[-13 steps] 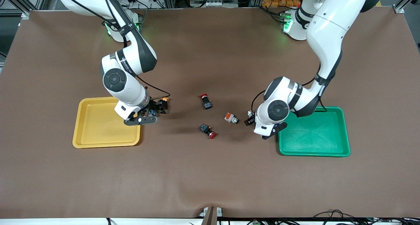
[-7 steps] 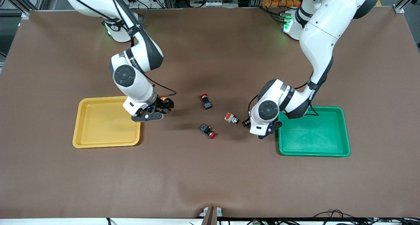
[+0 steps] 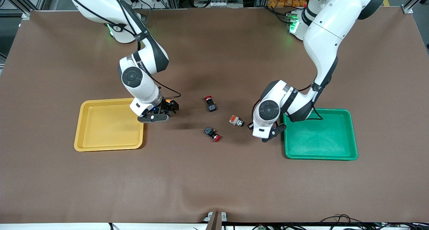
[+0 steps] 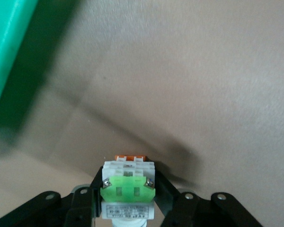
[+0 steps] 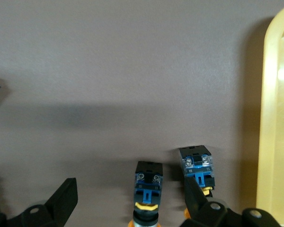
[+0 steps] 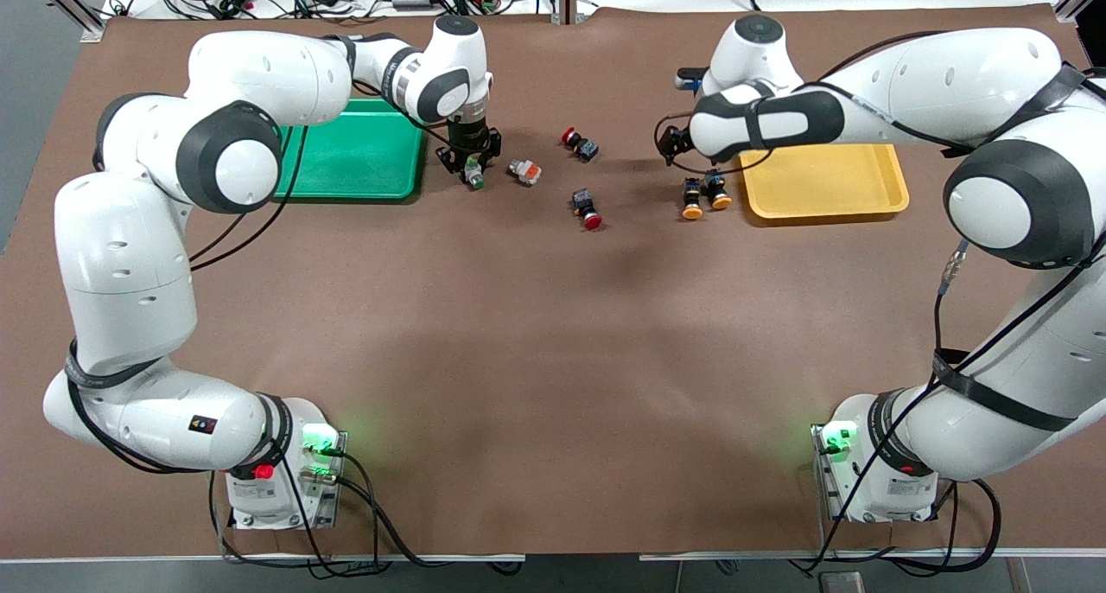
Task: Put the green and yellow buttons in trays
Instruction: 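Grasp the green-white button with the left gripper while the right gripper lowers, then release the button into the green tray while the right gripper grasps blue button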
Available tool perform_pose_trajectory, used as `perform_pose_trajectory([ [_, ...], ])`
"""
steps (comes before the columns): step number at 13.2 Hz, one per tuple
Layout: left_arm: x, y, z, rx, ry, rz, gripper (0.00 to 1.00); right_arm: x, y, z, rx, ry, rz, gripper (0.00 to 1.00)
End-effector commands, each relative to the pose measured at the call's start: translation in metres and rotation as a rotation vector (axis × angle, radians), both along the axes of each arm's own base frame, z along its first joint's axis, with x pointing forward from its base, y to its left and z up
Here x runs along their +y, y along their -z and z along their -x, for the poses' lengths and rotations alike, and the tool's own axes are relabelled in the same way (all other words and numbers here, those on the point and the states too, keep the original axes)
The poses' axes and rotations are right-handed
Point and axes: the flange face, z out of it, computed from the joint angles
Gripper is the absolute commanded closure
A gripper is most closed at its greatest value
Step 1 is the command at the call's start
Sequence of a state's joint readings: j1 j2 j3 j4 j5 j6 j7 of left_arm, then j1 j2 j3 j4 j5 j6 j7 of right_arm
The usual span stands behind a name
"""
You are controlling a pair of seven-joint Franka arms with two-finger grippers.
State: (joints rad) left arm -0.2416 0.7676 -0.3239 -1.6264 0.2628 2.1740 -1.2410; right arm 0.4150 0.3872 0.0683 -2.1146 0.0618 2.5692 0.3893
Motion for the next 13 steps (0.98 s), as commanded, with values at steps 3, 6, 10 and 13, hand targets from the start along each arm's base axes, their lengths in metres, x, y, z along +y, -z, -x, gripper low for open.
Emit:
perform_pose_trajectory([
  [3,0.009,-0.069,-0.036,-0.061,-0.053,-0.020,1.00,0.002,0.014,0.032,-0.001,-0.010,0.000,0.00],
  [6,0.043,-0.133,-0.063,-0.097,-0.124,-0.015,1.00,0.007,0.015,0.034,-0.004,-0.006,-0.002,0.00],
  [10,0.121,-0.166,-0.093,-0.142,-0.210,-0.020,1.00,0.010,0.026,0.031,-0.027,-0.009,-0.007,0.00],
  [13,0.190,-0.154,-0.106,-0.106,-0.223,-0.044,1.00,0.016,0.030,0.034,-0.034,-0.024,-0.007,0.00],
])
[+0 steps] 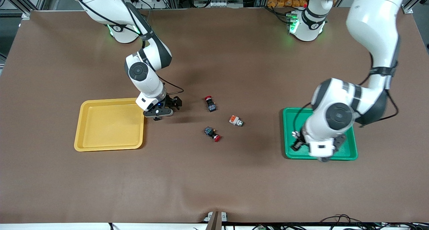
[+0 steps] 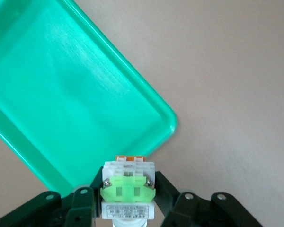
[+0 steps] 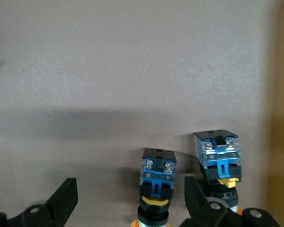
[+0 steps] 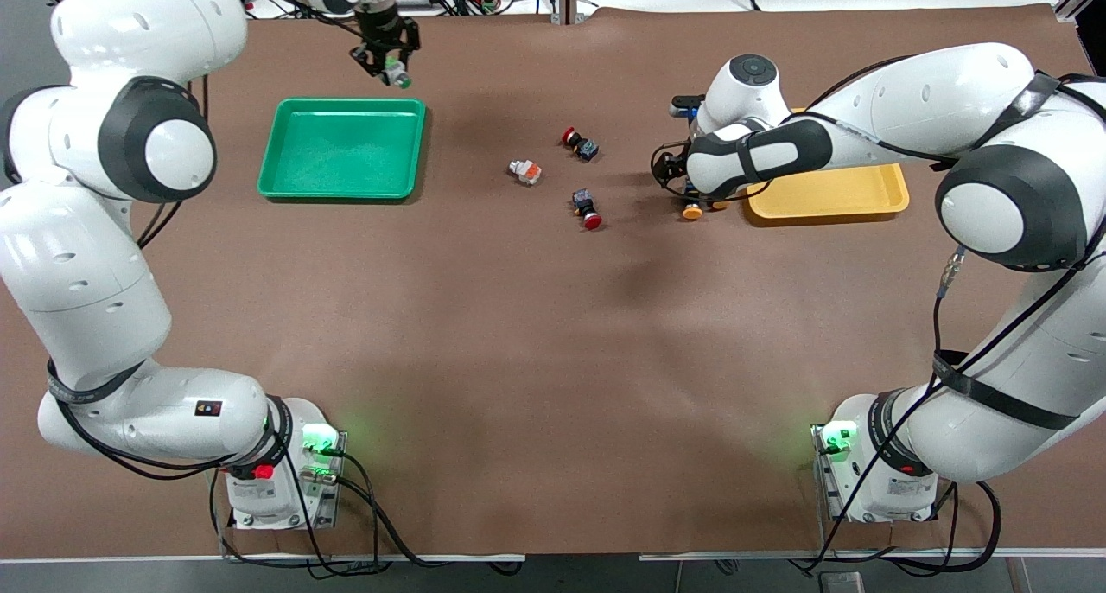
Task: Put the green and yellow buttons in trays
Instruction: 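Release the button into the green tray while the right gripper grasps blue button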
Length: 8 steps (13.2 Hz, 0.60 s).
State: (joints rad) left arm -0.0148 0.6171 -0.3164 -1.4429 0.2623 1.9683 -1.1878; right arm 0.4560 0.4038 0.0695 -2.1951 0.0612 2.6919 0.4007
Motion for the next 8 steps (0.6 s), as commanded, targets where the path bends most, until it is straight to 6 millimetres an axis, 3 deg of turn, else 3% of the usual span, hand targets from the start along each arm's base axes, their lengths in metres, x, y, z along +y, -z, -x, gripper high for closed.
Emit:
perform_pose_trajectory([
  [1,0.057,0.015,-0.003,0.075,0.014,-0.032,1.00,0.003,0.004,0.005,-0.011,0.000,0.005,0.00],
  [3,0.091,0.024,-0.003,0.114,-0.001,-0.070,1.00,0.002,0.016,0.004,-0.036,-0.005,-0.001,0.00],
  [7,0.120,0.029,0.002,0.176,-0.021,-0.133,1.00,-0.003,0.022,0.001,-0.039,-0.011,0.003,0.00],
  [8,0.121,0.029,0.002,0.178,-0.022,-0.133,0.92,-0.002,0.025,0.003,-0.035,-0.019,0.007,0.15],
])
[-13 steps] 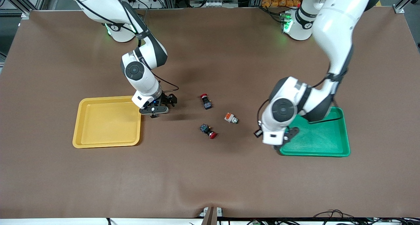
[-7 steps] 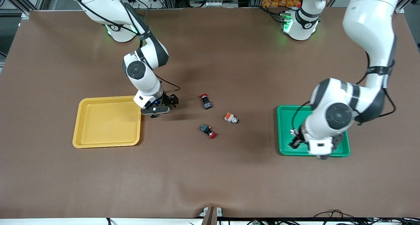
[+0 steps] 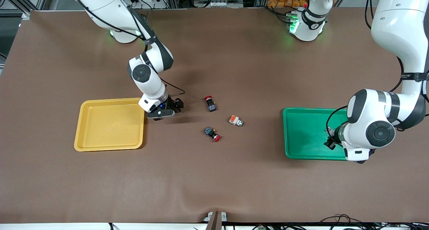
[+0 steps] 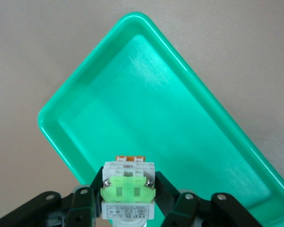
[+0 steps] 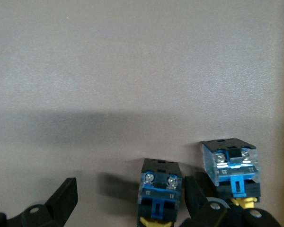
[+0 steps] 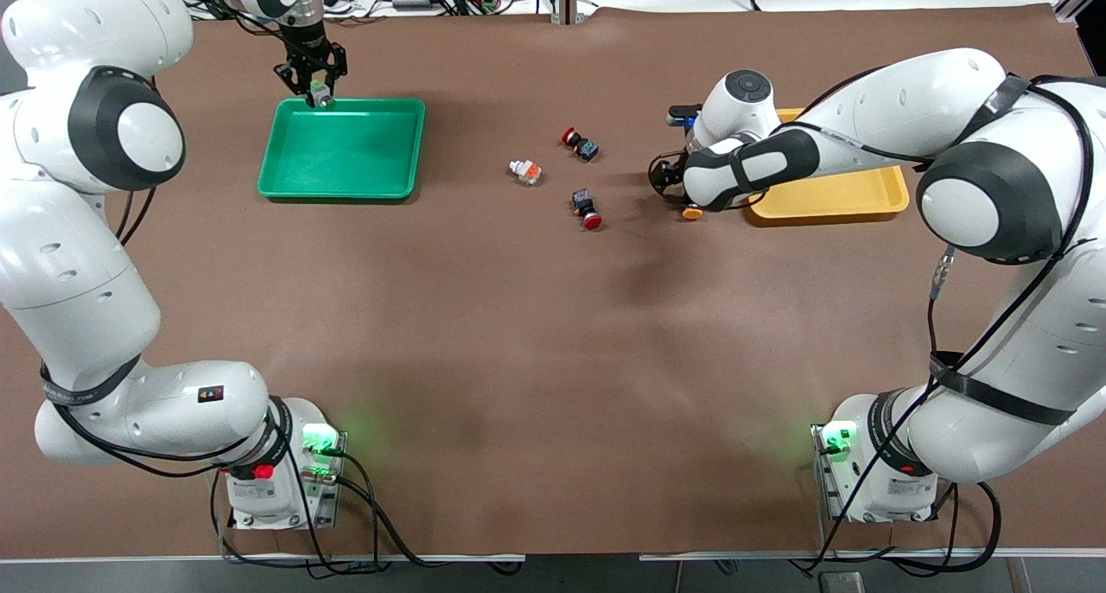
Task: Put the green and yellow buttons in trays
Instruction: 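Release the button into the green tray while the right gripper grasps blue button, then place the blue button in the yellow tray while the left gripper withdraws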
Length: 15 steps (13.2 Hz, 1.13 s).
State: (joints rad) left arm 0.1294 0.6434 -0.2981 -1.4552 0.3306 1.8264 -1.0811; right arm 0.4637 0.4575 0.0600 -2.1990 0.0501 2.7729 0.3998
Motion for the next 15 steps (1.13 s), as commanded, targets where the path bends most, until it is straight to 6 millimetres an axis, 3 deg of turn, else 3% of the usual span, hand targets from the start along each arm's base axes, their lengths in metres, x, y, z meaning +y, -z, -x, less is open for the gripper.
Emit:
perform_pose_trajectory([
  [1,0.001,-0.006,0.003,0.010,0.011,-0.029,0.20,0.003,0.001,0.004,-0.010,-0.020,0.010,0.55],
  [2,0.001,-0.005,0.003,0.012,0.010,-0.034,0.00,0.004,0.001,0.005,-0.008,-0.017,0.010,0.96],
  [3,-0.002,-0.004,0.004,0.012,0.017,-0.037,0.00,0.003,0.001,0.004,-0.006,-0.012,0.010,1.00],
  [6,-0.001,-0.004,0.003,0.012,0.015,-0.037,0.00,-0.002,0.000,0.002,-0.002,-0.006,0.012,1.00],
  [8,-0.002,-0.005,0.003,0.011,0.017,-0.037,0.00,-0.004,-0.014,0.000,-0.005,-0.006,0.011,1.00],
  [10,-0.003,-0.005,0.003,0.011,0.019,-0.037,0.00,-0.013,-0.040,-0.002,0.053,0.006,0.041,1.00],
  [13,-0.004,-0.005,0.003,0.010,0.021,-0.036,0.00,-0.021,-0.095,-0.006,0.095,-0.009,0.065,1.00],
  [15,-0.009,-0.007,0.003,0.003,0.016,-0.036,0.00,-0.051,-0.121,-0.018,0.131,-0.047,0.082,1.00],
])
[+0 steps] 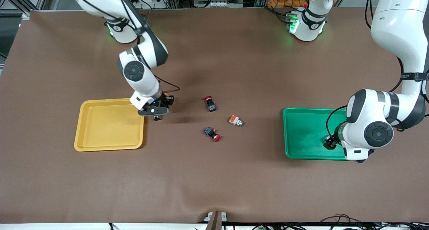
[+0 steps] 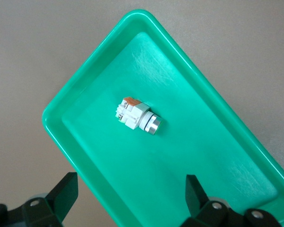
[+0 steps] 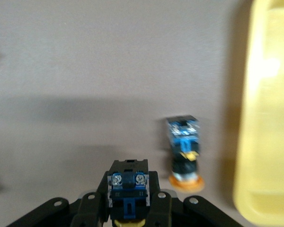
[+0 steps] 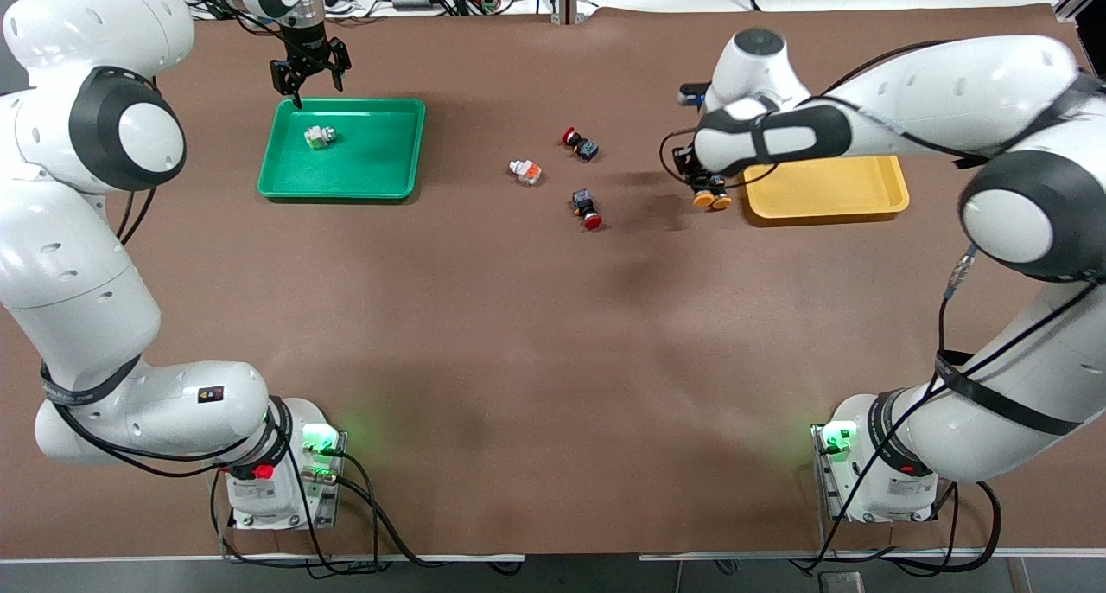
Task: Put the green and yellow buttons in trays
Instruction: 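Place the blue button in the yellow tray while the left gripper withdraws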
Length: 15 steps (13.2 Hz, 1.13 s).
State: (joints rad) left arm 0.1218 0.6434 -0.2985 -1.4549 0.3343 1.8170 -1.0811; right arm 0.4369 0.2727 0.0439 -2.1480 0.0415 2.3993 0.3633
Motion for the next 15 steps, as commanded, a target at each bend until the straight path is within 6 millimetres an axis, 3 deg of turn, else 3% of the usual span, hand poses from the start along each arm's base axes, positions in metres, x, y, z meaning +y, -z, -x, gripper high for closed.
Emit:
perform_pose_trajectory([
  [1,-0.010,-0.008,0.001,-0.005,0.011,-0.021,0.00,-0.052,-0.038,-0.014,0.022,-0.059,0.009,1.00],
  [2,-0.020,-0.010,0.002,-0.010,0.023,-0.012,0.00,-0.078,-0.039,-0.020,0.030,-0.093,0.008,1.00],
  [5,-0.085,-0.020,0.012,-0.030,0.076,0.004,0.00,-0.163,-0.037,-0.045,0.020,-0.226,-0.008,1.00],
  [6,-0.110,-0.025,0.017,-0.041,0.057,0.026,0.00,-0.177,-0.031,-0.050,0.019,-0.245,-0.010,1.00],
  [10,-0.219,-0.041,0.049,-0.091,0.025,0.066,0.00,-0.190,0.005,-0.059,0.024,-0.266,0.005,1.00],
  [13,-0.294,-0.021,0.077,-0.139,-0.017,0.084,0.00,-0.214,0.050,-0.078,0.027,-0.321,0.025,1.00],
  [15,-0.324,-0.008,0.088,-0.186,-0.055,0.115,0.00,-0.227,0.061,-0.084,0.028,-0.340,0.018,1.00],
])
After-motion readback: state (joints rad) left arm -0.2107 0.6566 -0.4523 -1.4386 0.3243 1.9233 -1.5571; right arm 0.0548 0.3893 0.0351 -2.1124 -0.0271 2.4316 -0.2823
